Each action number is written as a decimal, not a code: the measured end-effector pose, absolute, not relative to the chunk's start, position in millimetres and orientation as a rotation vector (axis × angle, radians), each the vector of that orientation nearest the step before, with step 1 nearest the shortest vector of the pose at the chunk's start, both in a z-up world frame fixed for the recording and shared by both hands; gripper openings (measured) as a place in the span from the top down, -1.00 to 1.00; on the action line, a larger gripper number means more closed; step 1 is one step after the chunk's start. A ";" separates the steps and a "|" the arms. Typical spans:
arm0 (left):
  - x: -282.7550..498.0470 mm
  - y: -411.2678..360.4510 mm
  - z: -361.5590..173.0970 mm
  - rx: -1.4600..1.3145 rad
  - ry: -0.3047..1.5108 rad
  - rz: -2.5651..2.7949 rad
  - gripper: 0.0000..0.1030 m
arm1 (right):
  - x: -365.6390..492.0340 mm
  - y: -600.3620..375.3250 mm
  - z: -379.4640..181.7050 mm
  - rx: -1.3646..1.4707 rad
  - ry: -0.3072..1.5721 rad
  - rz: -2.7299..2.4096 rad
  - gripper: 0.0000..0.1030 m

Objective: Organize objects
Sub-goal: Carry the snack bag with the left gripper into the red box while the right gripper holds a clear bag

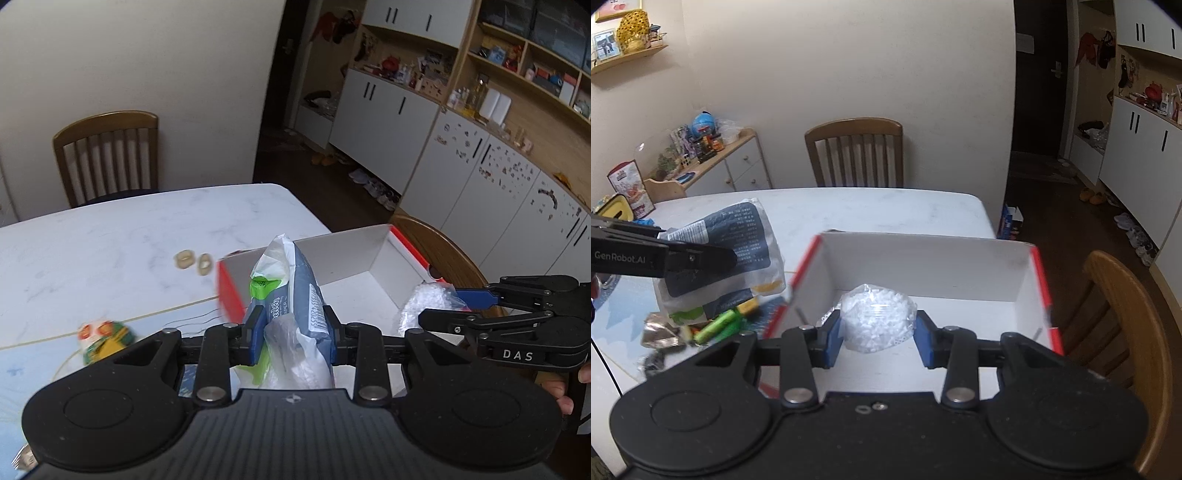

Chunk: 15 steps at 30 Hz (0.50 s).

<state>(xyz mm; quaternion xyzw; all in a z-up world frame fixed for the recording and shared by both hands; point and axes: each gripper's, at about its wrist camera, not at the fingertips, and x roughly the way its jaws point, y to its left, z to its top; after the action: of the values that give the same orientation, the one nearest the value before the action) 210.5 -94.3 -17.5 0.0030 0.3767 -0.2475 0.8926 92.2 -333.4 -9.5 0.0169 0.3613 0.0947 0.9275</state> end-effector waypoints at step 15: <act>259.6 -180.8 -80.6 0.086 0.895 -0.497 0.40 | 128.4 -368.7 -67.5 -0.065 0.851 0.215 0.24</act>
<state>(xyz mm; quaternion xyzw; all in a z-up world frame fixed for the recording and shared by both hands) 259.6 -180.8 -80.6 0.0412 0.4279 -0.2377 0.8711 128.4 -368.7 -67.5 -0.0314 0.4117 0.1042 0.9048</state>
